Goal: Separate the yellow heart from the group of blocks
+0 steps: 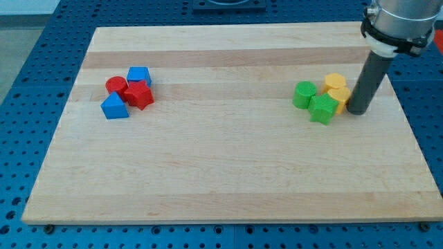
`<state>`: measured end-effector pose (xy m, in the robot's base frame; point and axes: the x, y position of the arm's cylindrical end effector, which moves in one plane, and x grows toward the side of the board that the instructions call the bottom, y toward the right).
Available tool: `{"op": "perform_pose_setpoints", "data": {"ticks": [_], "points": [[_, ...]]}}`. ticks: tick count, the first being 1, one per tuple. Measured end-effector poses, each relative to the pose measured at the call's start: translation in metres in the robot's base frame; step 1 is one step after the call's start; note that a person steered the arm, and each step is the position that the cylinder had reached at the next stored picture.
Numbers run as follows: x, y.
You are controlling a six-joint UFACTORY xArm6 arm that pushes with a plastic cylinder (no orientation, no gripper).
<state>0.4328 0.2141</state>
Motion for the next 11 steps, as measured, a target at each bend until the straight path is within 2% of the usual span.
{"op": "perform_pose_setpoints", "data": {"ticks": [7,11], "points": [[-0.029,-0.088],[-0.085,-0.148]]}}
